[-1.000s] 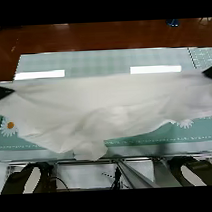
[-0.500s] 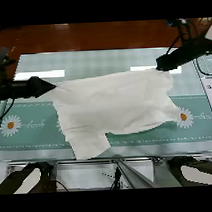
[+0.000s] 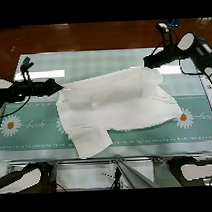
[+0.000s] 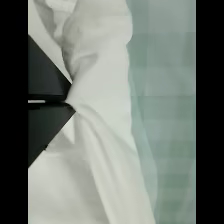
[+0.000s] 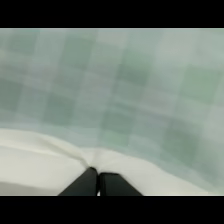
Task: Fold the shirts.
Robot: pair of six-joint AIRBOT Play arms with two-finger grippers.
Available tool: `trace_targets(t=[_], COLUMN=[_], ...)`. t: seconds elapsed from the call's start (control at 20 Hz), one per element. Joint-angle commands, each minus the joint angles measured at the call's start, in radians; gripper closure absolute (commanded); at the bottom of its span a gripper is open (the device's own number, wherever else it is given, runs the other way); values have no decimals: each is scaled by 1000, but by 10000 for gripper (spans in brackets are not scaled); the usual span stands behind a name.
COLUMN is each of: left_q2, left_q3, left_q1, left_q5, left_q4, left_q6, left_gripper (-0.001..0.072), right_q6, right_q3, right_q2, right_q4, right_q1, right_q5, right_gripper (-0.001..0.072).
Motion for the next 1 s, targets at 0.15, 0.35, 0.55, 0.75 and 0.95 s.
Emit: trace_targets(t=[0.15,0.35,0.55,0.75,0.95], left_q2=[-48,-44,27,46,45], left_q3=[66,253,59,-237,-328], left_q1=[73,324,457,424,354], left_q5=[-149,-562,-637,-557,-488], left_q4=[14,188,240,217,217], left_q6=[11,-172,-190,-168,-167], left_gripper=[305,306,304,67,67], right_q6=[19,48,74,19,-11], right_q3=[21,94,-22,-341,-517], right_q2=[-5,128,231,322,408], right_q4=[-18,-350,-356,-122,-97], right_q1=[-22,-117,-341,-564,-657], right_q5=[135,413,534,510,409], right_gripper=[331,304,257,212,212])
